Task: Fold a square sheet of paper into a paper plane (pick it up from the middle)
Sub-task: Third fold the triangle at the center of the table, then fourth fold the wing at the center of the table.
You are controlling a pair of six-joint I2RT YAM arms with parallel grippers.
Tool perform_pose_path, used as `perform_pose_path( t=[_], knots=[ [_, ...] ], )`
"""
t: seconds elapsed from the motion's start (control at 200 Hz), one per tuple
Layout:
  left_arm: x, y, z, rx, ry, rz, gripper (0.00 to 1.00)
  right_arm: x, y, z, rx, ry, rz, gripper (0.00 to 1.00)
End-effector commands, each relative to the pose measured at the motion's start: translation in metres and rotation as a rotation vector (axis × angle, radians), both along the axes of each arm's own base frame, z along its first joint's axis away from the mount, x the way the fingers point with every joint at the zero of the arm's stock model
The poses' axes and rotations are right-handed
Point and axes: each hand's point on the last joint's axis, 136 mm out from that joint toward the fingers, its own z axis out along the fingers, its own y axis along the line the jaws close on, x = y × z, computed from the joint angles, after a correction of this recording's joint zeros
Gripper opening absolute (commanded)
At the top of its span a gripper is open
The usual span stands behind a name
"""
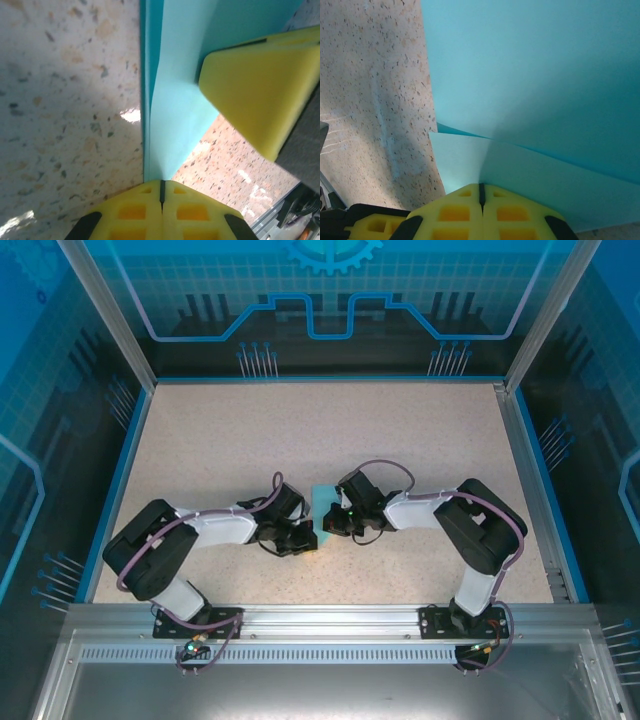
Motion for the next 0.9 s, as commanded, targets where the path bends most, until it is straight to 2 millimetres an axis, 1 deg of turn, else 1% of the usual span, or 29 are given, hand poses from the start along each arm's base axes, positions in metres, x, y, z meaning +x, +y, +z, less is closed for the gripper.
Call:
perform_pose_path(
  t=[0.0,0.05,0.13,0.21,0.28,0.33,0.415,0.46,0.585,0.65,0.755,0.835,0.895],
  knots=[
    [-0.054,0.034,-0.025,0.152,0.18,-0.061,0.0,-0.008,-0.028,-0.031,-0.151,0.066,-0.046,0.03],
    [-0.051,0.032,-0.022,0.146,0.168,-0.058,0.0,-0.008,-0.026,-0.028,-0.143,0.065,-0.042,0.03],
    [-0.044,0.028,-0.013,0.133,0.137,-0.058,0.0,-0.004,-0.02,-0.016,-0.113,0.041,-0.03,0.04],
    [-0.029,0.022,0.002,0.122,0.075,-0.052,0.0,0.004,-0.013,0.005,-0.071,-0.002,-0.022,0.05],
    [-0.013,0.014,0.021,0.096,0.008,-0.039,0.0,0.011,-0.009,0.024,-0.037,-0.039,-0.028,0.08],
    [-0.002,0.009,0.033,0.08,-0.038,-0.026,0.0,0.016,-0.011,0.036,-0.026,-0.063,-0.046,0.11],
    [0.015,0.001,0.049,0.059,-0.105,-0.004,0.0,0.018,-0.018,0.047,-0.019,-0.08,-0.077,0.18],
    [0.021,-0.003,0.054,0.048,-0.127,-0.001,0.0,0.019,-0.025,0.05,-0.02,-0.086,-0.098,0.21],
    [0.037,-0.014,0.061,0.026,-0.16,0.002,0.0,0.016,-0.049,0.046,-0.04,-0.074,-0.173,0.32],
    [0.043,-0.02,0.062,0.016,-0.169,0.003,0.0,0.014,-0.062,0.042,-0.05,-0.067,-0.21,0.36],
    [0.056,-0.022,0.054,0.054,-0.179,0.016,0.0,0.012,-0.076,0.038,-0.052,-0.06,-0.246,0.44],
    [0.065,-0.019,0.046,0.102,-0.193,0.035,0.0,0.012,-0.081,0.039,-0.051,-0.058,-0.257,0.45],
    [0.071,-0.014,0.041,0.148,-0.204,0.051,0.0,0.012,-0.081,0.038,-0.048,-0.055,-0.254,0.46]
  ],
)
